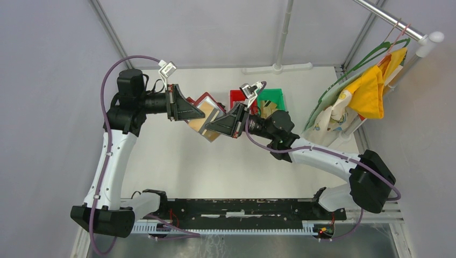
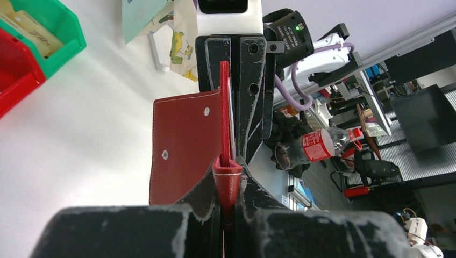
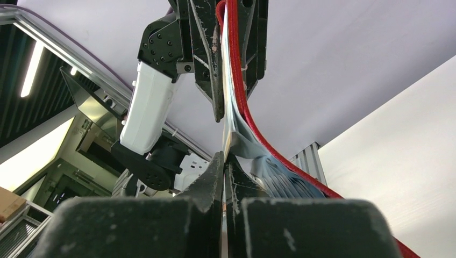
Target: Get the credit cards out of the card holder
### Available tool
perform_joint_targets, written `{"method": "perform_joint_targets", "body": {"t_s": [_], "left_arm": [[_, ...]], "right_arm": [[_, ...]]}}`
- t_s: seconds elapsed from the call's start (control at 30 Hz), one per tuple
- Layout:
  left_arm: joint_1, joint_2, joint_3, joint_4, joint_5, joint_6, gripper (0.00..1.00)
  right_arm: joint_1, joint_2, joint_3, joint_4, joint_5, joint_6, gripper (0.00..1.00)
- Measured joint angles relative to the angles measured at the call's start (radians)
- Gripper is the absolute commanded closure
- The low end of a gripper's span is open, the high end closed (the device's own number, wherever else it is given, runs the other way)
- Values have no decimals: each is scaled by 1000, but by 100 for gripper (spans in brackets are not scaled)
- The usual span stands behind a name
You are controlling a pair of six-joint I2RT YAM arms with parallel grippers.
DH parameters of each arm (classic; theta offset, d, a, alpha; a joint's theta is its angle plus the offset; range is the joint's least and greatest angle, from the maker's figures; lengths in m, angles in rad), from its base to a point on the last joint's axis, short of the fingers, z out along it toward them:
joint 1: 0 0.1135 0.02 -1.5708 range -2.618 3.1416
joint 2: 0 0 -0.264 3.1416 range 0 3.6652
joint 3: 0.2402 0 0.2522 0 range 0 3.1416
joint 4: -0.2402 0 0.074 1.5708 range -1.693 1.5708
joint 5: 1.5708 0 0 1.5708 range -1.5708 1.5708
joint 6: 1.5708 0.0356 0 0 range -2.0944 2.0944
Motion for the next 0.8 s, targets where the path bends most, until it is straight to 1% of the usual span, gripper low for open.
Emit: {"method": "perform_joint_targets", "body": {"t_s": [0.2, 0.3, 0.37, 0.63, 0.8], "left_arm": [[0, 2, 0, -1, 18, -8, 89], [-3, 3, 0, -4, 22, -8, 86], [-5, 3, 0, -8, 26, -8, 86], [-3, 3, 14, -8, 29, -8, 90], [5, 3, 30, -8, 29, -8, 94]], "right_arm": [[0, -4, -21, 32, 2, -1, 100], [3, -17, -38, 42, 6, -1, 100], [5, -24, -47, 48, 9, -2, 100], [5, -39, -78, 83, 14, 0, 100], [5, -56, -104, 96, 22, 0, 100]]}}
